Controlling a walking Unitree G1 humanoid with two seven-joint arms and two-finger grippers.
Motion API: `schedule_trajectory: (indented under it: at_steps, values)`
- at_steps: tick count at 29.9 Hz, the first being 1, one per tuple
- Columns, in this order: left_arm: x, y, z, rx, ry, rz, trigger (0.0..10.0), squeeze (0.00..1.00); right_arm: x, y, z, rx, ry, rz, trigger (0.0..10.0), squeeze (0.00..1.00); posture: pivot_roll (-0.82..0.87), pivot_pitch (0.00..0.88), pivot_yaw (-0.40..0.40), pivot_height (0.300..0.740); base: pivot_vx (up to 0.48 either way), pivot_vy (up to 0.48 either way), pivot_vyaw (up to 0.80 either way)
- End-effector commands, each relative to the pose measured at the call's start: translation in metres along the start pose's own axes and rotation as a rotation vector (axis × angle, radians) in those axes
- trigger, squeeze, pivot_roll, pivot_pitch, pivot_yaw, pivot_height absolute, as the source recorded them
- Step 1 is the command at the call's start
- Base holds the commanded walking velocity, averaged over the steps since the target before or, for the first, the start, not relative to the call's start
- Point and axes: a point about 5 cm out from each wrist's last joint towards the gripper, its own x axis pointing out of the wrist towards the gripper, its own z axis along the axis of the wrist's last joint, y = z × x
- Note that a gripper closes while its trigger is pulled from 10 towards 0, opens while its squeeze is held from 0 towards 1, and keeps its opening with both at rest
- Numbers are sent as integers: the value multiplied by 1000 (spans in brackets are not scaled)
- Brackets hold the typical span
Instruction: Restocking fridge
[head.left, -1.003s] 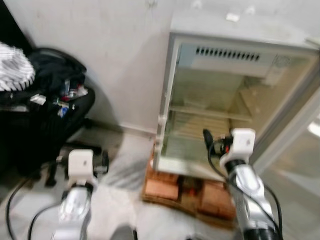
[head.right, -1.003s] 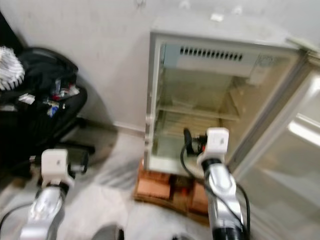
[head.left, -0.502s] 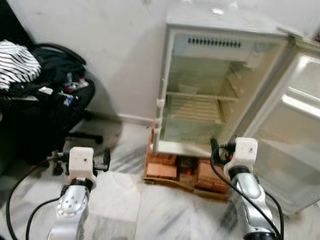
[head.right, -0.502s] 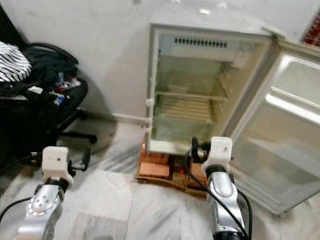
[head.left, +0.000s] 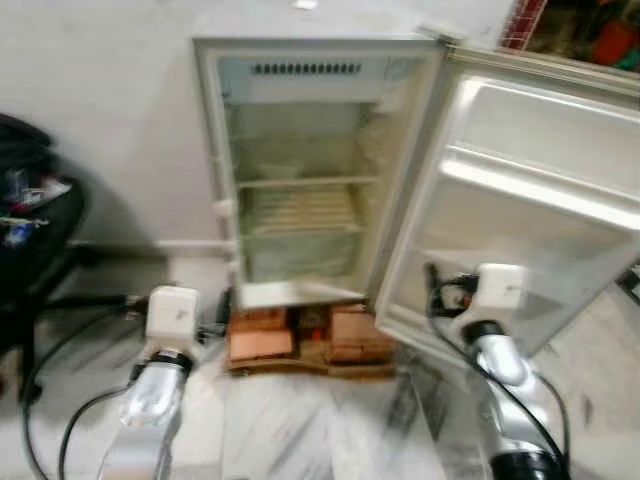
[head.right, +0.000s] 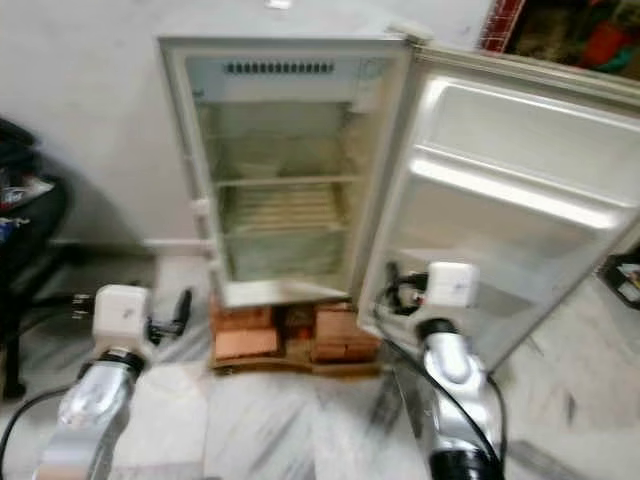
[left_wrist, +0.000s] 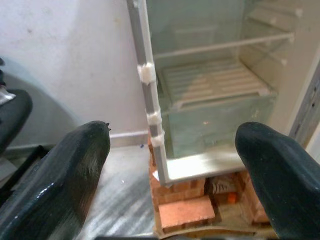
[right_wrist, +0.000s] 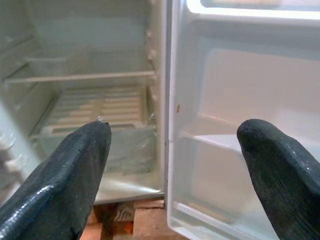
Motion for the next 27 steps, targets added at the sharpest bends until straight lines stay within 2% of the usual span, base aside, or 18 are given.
schedule_trajectory:
  at_steps: [1, 3, 12, 25, 27]
  values:
    - [-1, -4, -1, 11, 3, -26, 10000, 0, 1, -6, 4, -8, -11, -7, 10000, 0, 39, 0, -21, 740, 0, -469, 0]
    - [0, -3, -1, 32, 4, -32, 10000, 0, 0, -6, 2, -2, -3, 1, 10000, 0, 41, 0, -23, 740, 0, -469, 0]
    - [-1, -3, -2, 33, 9, -34, 10000, 0, -4, -3, -6, 26, 30, 41, 10000, 0, 39, 0, -22, 740, 0, -469, 0]
    - [6, 8, 4, 45, -11, 13, 10000, 0, 3, -5, 4, 17, -14, 33, 10000, 0, 35, 0, -12, 740, 0, -452, 0]
    - [6, 10, 4, 47, -10, 13, 10000, 0, 9, -13, 10, 14, -36, 7, 10000, 0, 35, 0, -9, 740, 0, -433, 0]
